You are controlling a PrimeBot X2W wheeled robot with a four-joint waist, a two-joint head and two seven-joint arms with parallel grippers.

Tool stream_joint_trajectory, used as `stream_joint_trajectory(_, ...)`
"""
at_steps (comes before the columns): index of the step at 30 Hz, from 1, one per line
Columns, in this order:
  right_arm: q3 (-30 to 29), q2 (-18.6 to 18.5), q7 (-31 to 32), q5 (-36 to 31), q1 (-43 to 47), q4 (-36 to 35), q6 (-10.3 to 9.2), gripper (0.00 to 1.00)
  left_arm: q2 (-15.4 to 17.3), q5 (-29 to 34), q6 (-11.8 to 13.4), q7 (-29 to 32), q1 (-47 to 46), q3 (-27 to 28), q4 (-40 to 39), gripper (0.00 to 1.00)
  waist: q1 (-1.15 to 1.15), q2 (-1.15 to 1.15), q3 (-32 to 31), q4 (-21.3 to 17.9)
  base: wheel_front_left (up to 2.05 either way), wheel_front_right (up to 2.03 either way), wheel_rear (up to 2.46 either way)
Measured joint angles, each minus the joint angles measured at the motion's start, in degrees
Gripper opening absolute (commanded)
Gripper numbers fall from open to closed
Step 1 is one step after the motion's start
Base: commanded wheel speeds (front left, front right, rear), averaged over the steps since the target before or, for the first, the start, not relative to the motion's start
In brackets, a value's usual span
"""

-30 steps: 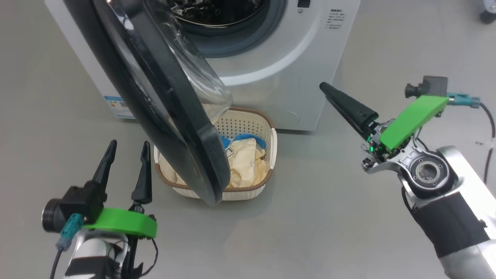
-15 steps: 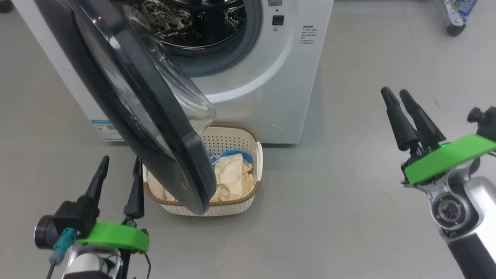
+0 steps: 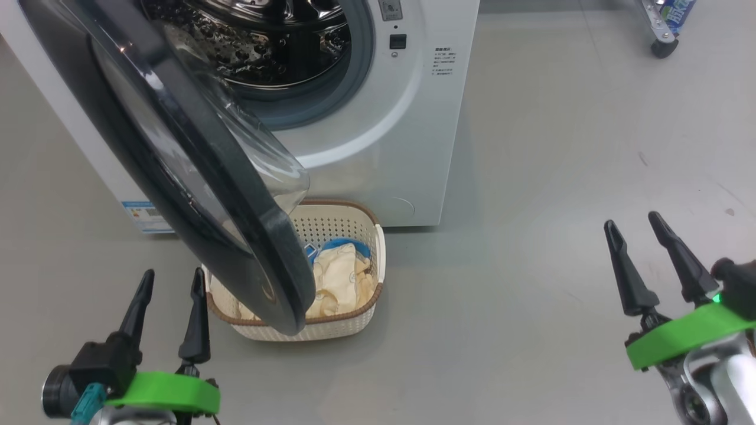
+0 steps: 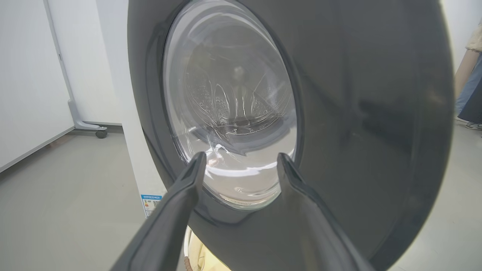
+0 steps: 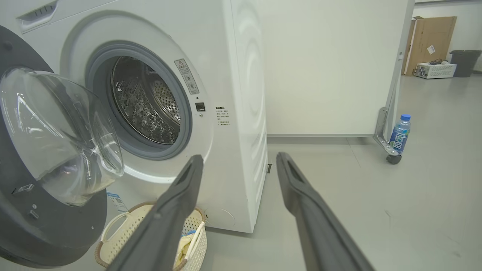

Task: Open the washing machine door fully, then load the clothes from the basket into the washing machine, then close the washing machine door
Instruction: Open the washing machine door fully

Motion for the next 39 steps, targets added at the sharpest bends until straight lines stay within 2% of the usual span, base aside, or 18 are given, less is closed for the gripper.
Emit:
stream_joint_trajectory(5, -3.8, 3.1, -0.4, -6.3, 4.5, -0.6, 0.0, 1.0, -0.3, 0.0, 0.9, 0.0, 1.6, 0.7, -1.7, 1.0, 0.0, 0.0, -0.1, -0.4, 0.0, 0.0, 0.0)
stream_joint_trajectory(12, -8.8, 6.2, -0.5, -11.2, 8.2, -1.2, 0.0, 1.0, -0.7, 0.0, 1.6, 0.0, 3.1, 1.0, -2.2, 1.0, 0.0, 0.0, -0.3, -0.2, 0.0, 0.0, 0.0)
stream_joint_trajectory(22, -9.8, 8.1, -0.5, -12.8, 9.3, -0.9, 0.0, 1.0, -1.1, 0.0, 1.9, 0.0, 4.0, 1.1, -2.3, 1.0, 0.0, 0.0, -0.2, 0.4, 0.0, 0.0, 0.0)
stream_joint_trajectory(39, -9.6, 8.1, -0.5, -13.3, 9.2, 0.8, 0.0, 1.0, -1.3, -0.4, 2.9, 0.0, 4.0, 1.3, -2.1, 1.0, 0.0, 0.0, 0.1, 0.8, 0.0, 0.0, 0.0)
